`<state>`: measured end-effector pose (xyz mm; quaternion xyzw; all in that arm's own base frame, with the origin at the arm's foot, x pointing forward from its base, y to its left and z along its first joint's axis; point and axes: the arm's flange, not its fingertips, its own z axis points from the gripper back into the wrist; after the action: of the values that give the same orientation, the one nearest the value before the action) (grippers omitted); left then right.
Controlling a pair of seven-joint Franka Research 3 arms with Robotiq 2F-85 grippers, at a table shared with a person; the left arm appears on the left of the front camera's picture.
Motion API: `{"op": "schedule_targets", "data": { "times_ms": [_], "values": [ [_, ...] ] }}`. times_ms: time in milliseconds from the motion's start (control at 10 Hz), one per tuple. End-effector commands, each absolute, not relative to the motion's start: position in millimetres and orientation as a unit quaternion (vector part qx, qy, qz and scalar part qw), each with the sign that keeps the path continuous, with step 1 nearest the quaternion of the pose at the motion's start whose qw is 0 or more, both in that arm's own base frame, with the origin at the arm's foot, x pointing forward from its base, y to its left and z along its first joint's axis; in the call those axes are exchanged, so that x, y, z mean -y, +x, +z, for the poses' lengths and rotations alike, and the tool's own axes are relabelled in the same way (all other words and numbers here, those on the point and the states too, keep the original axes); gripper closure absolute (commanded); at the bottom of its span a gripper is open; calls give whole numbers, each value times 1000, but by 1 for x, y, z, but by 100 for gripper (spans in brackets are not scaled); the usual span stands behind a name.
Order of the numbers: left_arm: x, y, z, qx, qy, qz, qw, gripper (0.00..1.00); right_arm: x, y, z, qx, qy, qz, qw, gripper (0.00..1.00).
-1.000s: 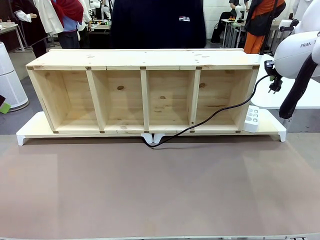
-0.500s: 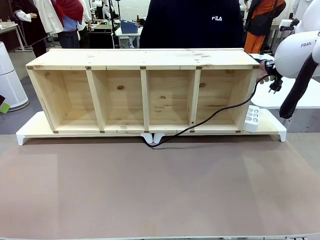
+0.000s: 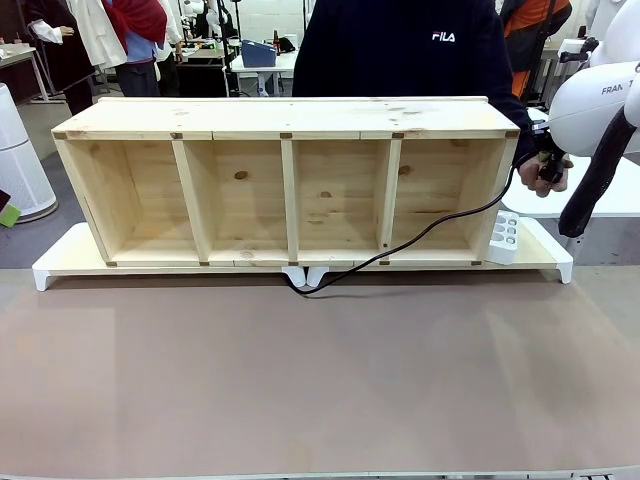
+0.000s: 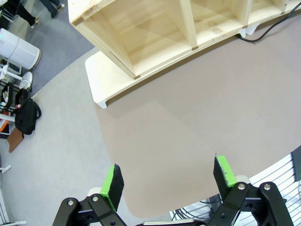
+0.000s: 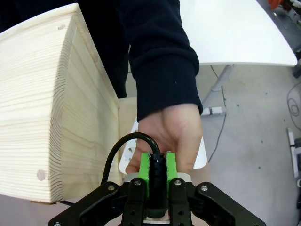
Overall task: Perform cable management.
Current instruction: Release the Power Cable when the human grasps it.
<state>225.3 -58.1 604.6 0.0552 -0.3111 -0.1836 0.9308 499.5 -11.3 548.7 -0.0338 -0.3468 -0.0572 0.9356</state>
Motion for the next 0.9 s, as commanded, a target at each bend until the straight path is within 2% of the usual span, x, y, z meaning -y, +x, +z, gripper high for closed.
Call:
{"op": "schedule_targets", "data": {
  "times_ms": [0,800],
  "values": [
    [58,225,604,311,53,-185,931,0,11,500,551,349,-33,-54,935,83],
    [58,225,604,311,53,-185,931,0,11,500,551,349,-33,-54,935,83]
  ]
}}
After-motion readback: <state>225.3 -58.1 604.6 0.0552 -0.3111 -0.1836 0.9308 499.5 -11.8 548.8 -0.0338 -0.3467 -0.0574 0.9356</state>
